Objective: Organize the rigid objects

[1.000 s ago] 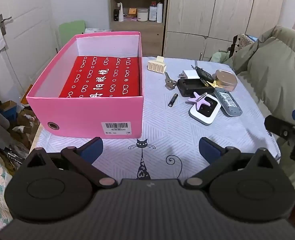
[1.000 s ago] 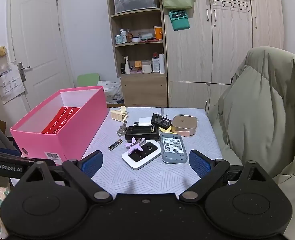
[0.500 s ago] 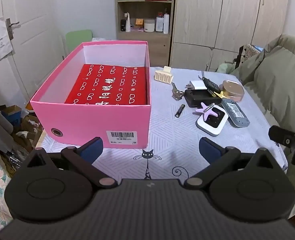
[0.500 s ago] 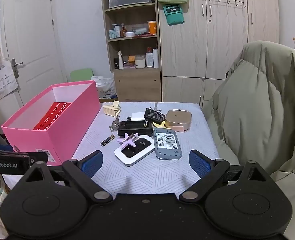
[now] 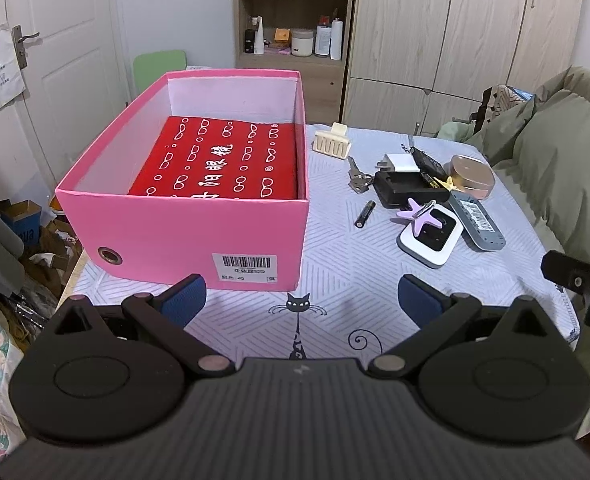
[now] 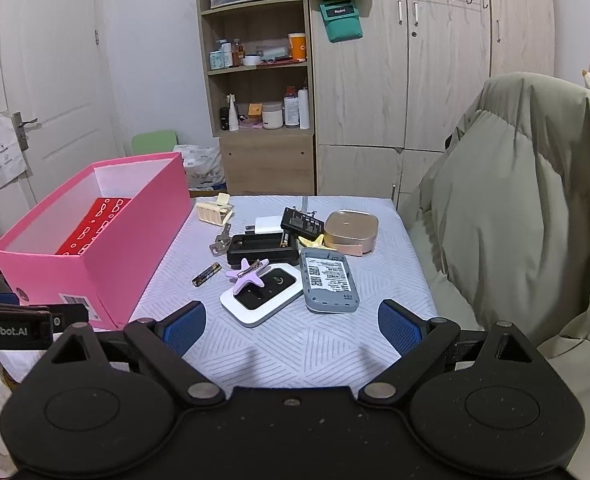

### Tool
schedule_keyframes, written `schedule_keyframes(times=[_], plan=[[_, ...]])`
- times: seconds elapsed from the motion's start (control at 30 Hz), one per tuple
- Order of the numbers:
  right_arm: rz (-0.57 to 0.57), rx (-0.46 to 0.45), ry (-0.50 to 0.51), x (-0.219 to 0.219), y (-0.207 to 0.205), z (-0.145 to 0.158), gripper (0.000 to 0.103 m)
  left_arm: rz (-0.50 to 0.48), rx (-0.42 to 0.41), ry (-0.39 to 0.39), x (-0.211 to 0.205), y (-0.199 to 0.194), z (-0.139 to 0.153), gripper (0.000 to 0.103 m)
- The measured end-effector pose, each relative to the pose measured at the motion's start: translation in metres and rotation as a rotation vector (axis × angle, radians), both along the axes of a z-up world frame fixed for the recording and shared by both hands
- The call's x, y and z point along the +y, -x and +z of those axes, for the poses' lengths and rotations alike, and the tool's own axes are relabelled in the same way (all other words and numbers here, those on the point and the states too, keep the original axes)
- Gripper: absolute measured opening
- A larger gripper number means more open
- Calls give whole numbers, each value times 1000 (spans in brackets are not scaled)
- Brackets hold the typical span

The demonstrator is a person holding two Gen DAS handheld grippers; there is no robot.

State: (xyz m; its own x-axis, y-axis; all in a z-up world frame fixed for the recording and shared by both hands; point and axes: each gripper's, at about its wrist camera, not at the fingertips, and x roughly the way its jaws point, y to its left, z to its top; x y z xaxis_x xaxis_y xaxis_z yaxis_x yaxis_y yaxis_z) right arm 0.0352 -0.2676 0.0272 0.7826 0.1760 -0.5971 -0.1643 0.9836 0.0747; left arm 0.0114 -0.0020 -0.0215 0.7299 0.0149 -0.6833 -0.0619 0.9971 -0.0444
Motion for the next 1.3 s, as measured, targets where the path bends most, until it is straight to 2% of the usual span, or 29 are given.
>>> schedule_keyframes(times=[0.5, 0.9, 1.3], plan=[[-12, 4, 9, 2, -2, -2, 95, -7, -14, -6, -1, 0, -5, 103], [-16, -33, 11, 0, 2, -1, 95, -1, -47, -13, -2, 5, -5, 103], [-20, -56, 11, 2, 3, 2, 96, -10, -42, -4, -1, 4, -3, 103]])
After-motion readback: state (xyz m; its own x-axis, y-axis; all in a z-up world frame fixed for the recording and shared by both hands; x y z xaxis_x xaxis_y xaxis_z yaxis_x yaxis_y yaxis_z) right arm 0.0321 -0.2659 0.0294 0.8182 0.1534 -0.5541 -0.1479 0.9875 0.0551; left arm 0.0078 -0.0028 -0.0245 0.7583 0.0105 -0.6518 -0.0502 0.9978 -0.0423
